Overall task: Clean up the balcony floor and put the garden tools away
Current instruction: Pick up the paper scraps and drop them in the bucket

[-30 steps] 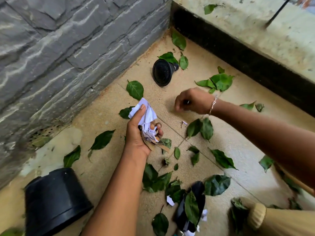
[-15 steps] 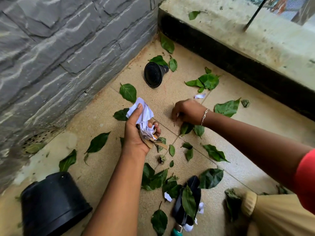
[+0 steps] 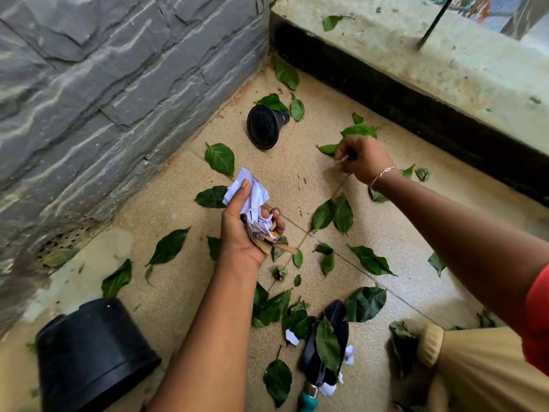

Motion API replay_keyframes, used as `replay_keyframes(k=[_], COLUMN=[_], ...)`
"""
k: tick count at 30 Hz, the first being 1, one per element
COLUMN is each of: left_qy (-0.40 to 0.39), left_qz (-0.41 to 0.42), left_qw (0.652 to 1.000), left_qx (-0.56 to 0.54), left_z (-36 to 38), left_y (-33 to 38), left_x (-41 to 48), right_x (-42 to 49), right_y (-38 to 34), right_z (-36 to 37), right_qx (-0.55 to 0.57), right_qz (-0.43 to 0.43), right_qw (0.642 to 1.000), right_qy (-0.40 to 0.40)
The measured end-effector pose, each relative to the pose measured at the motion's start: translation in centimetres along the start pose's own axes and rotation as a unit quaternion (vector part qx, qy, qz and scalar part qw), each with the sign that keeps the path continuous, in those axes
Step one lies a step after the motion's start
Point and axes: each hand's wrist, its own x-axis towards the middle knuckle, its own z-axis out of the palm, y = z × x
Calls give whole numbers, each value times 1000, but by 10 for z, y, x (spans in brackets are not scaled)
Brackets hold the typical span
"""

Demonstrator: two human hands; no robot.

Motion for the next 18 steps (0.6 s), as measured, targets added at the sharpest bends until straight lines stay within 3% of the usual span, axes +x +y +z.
replay_keyframes(k=[2, 5, 9, 11, 15, 18], left_qy=[2, -1, -8, -9, -3, -21], left_qz=[-8, -11, -2, 3, 4, 2], left_qw=[1000, 1000, 1000, 1000, 1000, 1000], left_qx=[-1, -5, -7, -9, -12, -3], left_z=[2, 5, 7, 5, 2, 0], left_y=[-1, -2, -3, -2, 3, 5], left_x=[-1, -2, -4, -4, -6, -11], right_x=[-6, -14, -30, -37, -52, -71], right_y=[-11, -18, -16, -13, -11, -24], right_z=[-2, -8, -10, -6, 5, 22], right_qx=[145, 271, 461, 476, 416, 376], right_qz=[9, 28, 122, 146, 161, 158], right_qw=[989, 962, 870, 856, 886, 896], right_qy=[-10, -33, -129, -138, -126, -175])
